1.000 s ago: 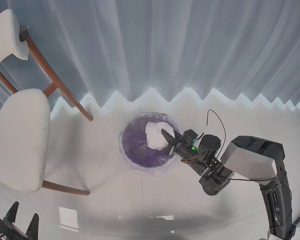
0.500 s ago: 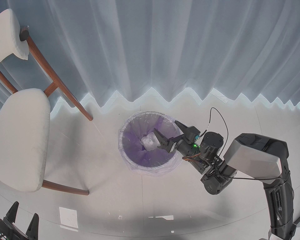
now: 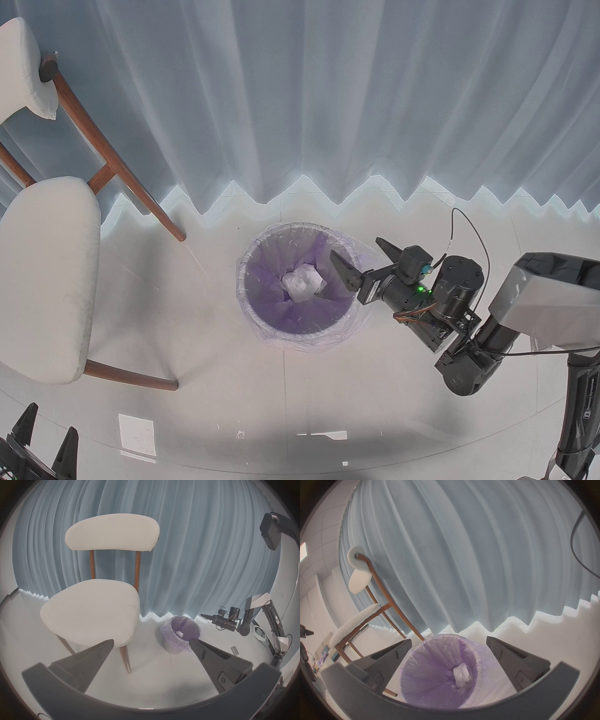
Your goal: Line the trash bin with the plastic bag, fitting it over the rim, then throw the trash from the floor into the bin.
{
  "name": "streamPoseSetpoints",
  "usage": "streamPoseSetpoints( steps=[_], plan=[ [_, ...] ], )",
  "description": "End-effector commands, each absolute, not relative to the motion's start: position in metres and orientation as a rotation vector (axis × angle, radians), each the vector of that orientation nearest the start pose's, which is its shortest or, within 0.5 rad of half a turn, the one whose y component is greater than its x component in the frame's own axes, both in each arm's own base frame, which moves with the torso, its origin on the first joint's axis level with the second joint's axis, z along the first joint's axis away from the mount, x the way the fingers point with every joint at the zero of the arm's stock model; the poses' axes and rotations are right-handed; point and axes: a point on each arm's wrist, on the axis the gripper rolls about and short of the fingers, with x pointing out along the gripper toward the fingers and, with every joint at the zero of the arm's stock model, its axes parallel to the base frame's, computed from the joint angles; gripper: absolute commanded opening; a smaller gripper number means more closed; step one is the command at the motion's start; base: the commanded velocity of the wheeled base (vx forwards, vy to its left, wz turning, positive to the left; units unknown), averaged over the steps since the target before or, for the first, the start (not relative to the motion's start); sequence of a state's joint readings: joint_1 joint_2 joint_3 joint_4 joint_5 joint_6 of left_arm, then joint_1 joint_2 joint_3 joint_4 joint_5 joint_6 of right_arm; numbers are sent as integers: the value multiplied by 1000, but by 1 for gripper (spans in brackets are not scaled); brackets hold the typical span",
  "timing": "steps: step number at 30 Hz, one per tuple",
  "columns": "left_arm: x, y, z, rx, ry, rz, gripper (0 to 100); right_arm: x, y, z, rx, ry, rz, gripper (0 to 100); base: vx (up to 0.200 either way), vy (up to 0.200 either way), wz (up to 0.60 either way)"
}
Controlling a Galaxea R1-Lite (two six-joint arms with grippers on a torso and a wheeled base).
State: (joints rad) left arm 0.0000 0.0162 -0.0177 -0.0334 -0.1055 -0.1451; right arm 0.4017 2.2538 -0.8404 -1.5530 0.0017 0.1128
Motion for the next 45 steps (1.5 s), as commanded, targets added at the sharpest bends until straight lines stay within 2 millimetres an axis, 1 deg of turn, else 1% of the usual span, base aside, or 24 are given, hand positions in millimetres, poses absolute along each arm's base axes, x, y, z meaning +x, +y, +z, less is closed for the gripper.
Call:
streamPoseSetpoints(
  steps=[1, 3, 4, 6, 8, 10, 11, 13, 14, 15, 16, 17, 19, 20, 21, 27, 28, 29, 30, 34, 37, 42, 45],
  plan=[
    [-23, -2, 79, -142, -28, -105, 100, 331, 140, 125, 173, -173, 375, 100, 0, 0, 0],
    [-23, -2, 79, -146, -29, -88, 100, 315, 129, 139, 192, -188, 337, 100, 0, 0, 0],
    [-23, -2, 79, -146, -29, -84, 100, 312, 127, 141, 195, -191, 330, 100, 0, 0, 0],
    [-23, -2, 79, -147, -30, -76, 100, 296, 112, 155, 204, -211, 298, 100, 0, 0, 0],
    [-23, -2, 79, -147, -30, -78, 100, 281, 96, 162, 201, -215, 265, 100, 0, 0, 0],
    [-23, -2, 79, -146, -30, -78, 100, 268, 80, 167, 197, -221, 225, 100, 0, 0, 0],
    [-23, -2, 79, -146, -30, -78, 100, 258, 67, 170, 191, -226, 192, 100, 0, 0, 0],
    [-23, -2, 79, -144, -30, -79, 100, 246, 49, 173, 187, -234, 137, 100, 0, 0, 0],
    [-23, -2, 79, -144, -30, -79, 100, 245, 48, 174, 186, -237, 133, 100, 0, 0, 0],
    [-23, -2, 79, -146, -30, -79, 100, 231, 31, 176, 179, -247, 75, 100, 0, 0, 0],
    [-23, -2, 79, -146, -30, -79, 100, 231, 31, 176, 179, -247, 75, 100, 0, 0, 0],
    [-23, -2, 79, -147, -30, -76, 100, 217, 17, 179, 173, -262, 26, 100, 0, 0, 0],
    [-23, -2, 79, -147, -30, -76, 100, 202, 7, 181, 166, -276, -14, 100, 0, 0, 0],
    [-23, -2, 79, -147, -30, -76, 100, 198, 5, 181, 165, -278, -22, 100, 0, 0, 0],
    [-23, -2, 79, -146, -28, -76, 100, 188, 3, 181, 164, -281, -35, 100, 0, 0, 0],
    [-23, -2, 79, -144, -27, -74, 100, 143, -4, 177, 151, -307, -68, 100, 0, 0, 0],
    [-23, -2, 79, -141, -27, -76, 100, 137, -4, 176, 147, -311, -71, 100, 0, 0, 0],
    [-23, -2, 79, -141, -27, -76, 100, 137, -4, 176, 147, -311, -71, 100, 0, 0, 0],
    [-23, -2, 79, -132, -25, -82, 100, 124, -6, 176, 134, -327, -76, 100, 0, 0, 0],
    [-23, -2, 79, -114, -26, -75, 100, 109, -9, 182, 124, -366, -112, 100, 0, 0, 0],
    [-23, -2, 79, -115, -26, -74, 100, 92, -8, 182, 105, -365, -117, 100, 0, 0, 0],
    [-23, -2, 79, -114, -26, -77, 100, 62, -6, 178, 59, -345, -125, 100, 0, 0, 0],
    [-23, -2, 79, -115, -26, -81, 100, 43, -5, 170, 58, -313, -126, 100, 0, 0, 0]
  ],
)
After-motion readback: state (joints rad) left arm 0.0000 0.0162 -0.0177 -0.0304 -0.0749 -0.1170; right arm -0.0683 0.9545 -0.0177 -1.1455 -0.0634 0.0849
